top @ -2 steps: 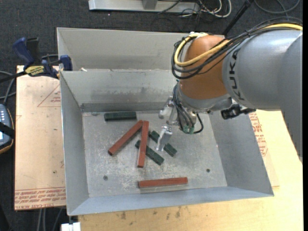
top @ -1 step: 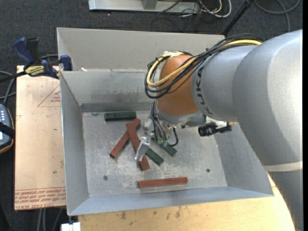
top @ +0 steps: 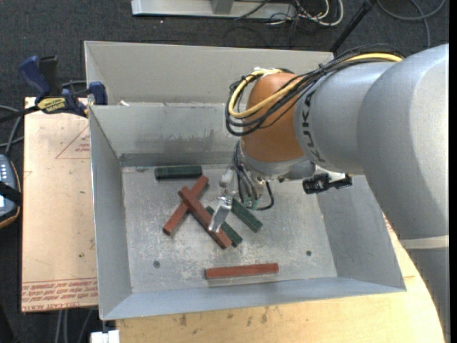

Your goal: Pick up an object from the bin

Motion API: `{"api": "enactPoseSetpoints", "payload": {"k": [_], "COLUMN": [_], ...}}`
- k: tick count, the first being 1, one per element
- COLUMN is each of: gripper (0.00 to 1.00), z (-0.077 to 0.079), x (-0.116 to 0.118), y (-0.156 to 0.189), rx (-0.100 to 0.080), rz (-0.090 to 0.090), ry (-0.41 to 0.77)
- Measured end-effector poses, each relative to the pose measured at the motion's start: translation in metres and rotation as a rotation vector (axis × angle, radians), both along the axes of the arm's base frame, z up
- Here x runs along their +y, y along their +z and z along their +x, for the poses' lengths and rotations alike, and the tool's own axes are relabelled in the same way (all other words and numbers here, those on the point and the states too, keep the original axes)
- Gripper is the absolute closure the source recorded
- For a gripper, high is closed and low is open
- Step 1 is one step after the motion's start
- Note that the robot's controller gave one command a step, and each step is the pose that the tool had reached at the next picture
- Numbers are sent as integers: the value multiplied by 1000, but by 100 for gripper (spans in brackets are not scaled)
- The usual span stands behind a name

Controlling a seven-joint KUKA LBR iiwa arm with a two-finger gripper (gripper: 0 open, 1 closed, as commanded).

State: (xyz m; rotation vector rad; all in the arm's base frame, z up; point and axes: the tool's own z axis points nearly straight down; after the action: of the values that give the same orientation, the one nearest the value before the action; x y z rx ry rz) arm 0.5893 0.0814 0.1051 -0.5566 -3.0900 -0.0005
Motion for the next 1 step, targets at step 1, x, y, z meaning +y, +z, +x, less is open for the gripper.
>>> {"api": "enactPoseSetpoints", "payload": {"k": [1], "gripper": [0], "z": [-1], "x": [54], "y": [-22], "rx": [-7], "rz": [-1], "ry": [90]}}
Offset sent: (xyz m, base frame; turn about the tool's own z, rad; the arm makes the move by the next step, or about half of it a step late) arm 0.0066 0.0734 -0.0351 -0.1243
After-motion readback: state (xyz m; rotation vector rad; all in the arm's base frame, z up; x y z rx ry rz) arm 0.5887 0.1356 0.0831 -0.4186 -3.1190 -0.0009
